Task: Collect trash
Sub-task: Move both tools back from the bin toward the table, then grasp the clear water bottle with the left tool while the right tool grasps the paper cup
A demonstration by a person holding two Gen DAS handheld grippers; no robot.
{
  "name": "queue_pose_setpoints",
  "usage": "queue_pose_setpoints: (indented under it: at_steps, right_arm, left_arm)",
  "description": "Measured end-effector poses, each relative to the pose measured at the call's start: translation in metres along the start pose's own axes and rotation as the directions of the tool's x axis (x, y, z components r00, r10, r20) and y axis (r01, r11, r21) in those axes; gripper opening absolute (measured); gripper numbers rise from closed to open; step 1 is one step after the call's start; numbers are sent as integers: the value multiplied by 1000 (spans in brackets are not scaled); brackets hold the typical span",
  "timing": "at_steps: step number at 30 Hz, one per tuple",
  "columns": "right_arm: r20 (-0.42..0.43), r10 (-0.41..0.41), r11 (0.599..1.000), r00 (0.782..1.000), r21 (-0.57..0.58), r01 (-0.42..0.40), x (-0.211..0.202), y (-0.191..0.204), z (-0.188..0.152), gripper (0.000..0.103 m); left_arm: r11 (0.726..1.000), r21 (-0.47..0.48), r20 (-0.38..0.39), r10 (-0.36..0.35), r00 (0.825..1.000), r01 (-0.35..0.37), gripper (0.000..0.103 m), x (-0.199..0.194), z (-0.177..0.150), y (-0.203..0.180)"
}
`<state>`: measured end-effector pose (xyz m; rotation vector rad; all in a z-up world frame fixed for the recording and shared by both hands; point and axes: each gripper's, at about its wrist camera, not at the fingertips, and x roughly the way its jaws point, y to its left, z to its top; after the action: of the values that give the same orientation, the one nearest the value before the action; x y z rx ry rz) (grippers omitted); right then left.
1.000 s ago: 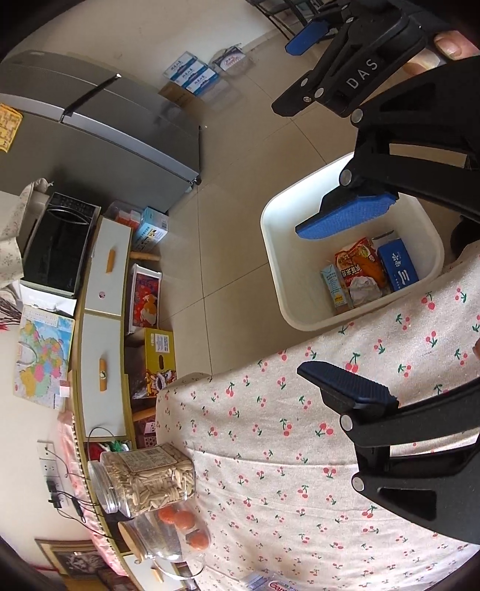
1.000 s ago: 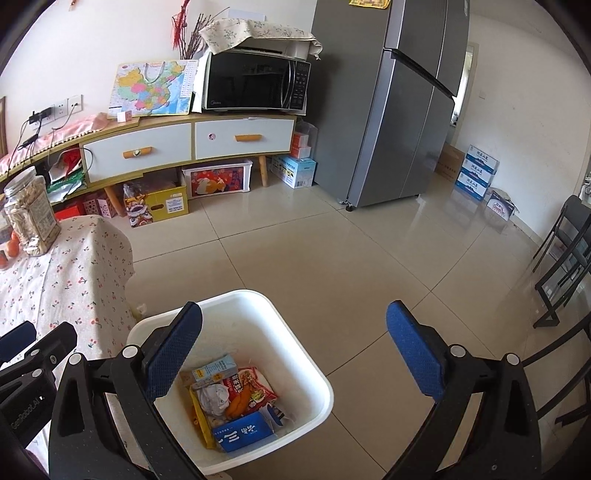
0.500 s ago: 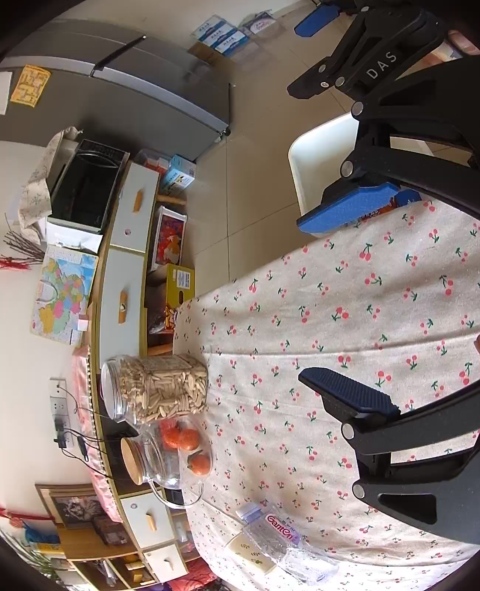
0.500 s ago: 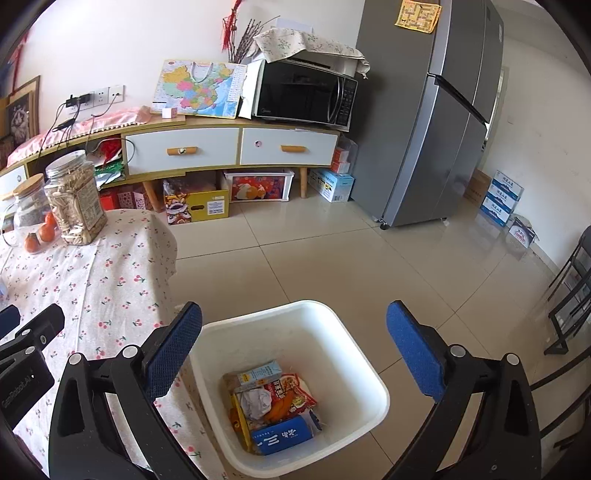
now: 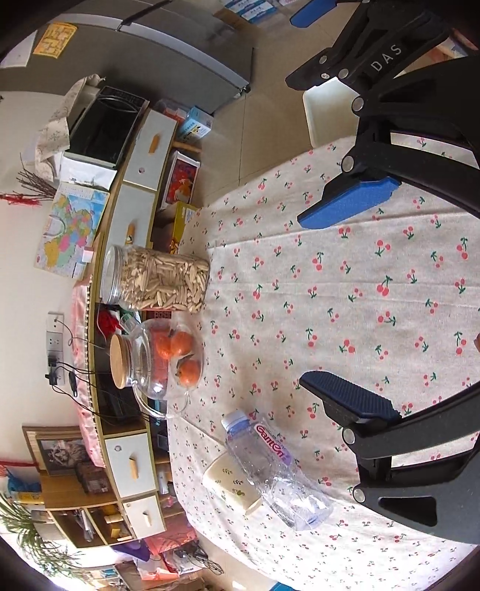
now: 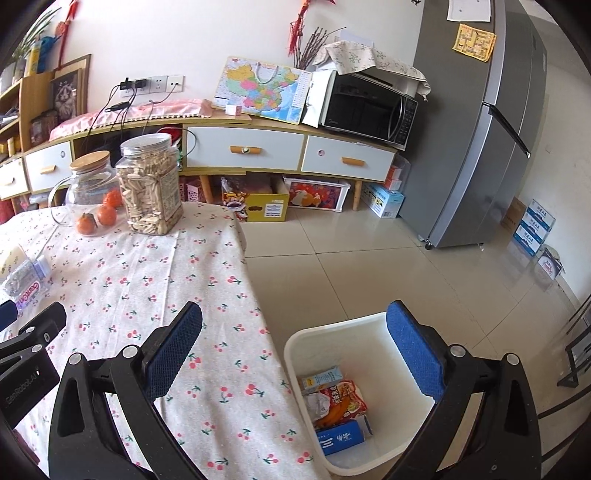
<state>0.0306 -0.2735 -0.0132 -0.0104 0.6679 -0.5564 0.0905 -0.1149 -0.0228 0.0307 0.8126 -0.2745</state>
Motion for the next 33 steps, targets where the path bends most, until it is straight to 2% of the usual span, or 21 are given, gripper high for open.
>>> queue_pose_setpoints:
  at_steps: [3,6,10,15,18,21,22,24,25,26,27,28,30,31,33]
  right_arm:
    - [-1,27,999,1000,-20,-27,-1,21,2,96]
    - [-1,53,998,999,-41,-53,-2,41,3,96]
    - [-2,87,994,996,-68,-87,-2,67,5,96]
    - [-16,102,989,995,-104,-103,2,87,2,96]
    - [-32,100,988,994,-117,-103,7,92,0,96]
    - [-54,96,987,994,-127,-102,14,93,-2,96]
    - [-64,96,987,993,-126,-104,16,93,-3,96]
    - [-80,98,987,992,-119,-107,19,92,-3,96]
    - [-83,99,987,992,-117,-109,20,91,-4,96]
    - [-85,100,987,991,-118,-109,21,91,-3,96]
    - [-85,100,987,991,-119,-110,21,91,-4,96]
    - [-86,101,987,991,-117,-111,21,91,-4,96]
    - [-90,108,987,990,-109,-118,21,90,-3,96]
    - [-92,115,987,989,-103,-125,21,89,-3,96]
    - [-95,127,986,987,-92,-135,21,88,-2,96]
  left_arm:
    - [999,-8,-7,35,999,-35,78,1,0,23]
    - [996,-7,-18,88,996,-88,82,5,-1,47]
    - [985,20,-55,171,984,-171,82,16,2,81]
    - [938,145,-108,332,937,-316,86,45,14,117]
    - [910,233,-151,381,912,-342,86,69,19,128]
    - [908,267,-200,381,903,-324,86,92,17,136]
    - [900,281,-205,397,895,-335,87,99,16,138]
    - [865,332,-186,451,873,-376,86,110,13,139]
    - [858,346,-177,458,871,-381,86,113,12,139]
    - [854,350,-168,461,871,-384,81,114,12,140]
    - [851,353,-161,464,871,-388,74,115,11,141]
    - [849,360,-157,464,872,-387,62,115,11,140]
    - [851,360,-142,456,879,-383,54,111,11,140]
    - [865,341,-141,433,890,-367,52,106,11,142]
    - [911,276,-149,355,923,-306,49,92,14,147]
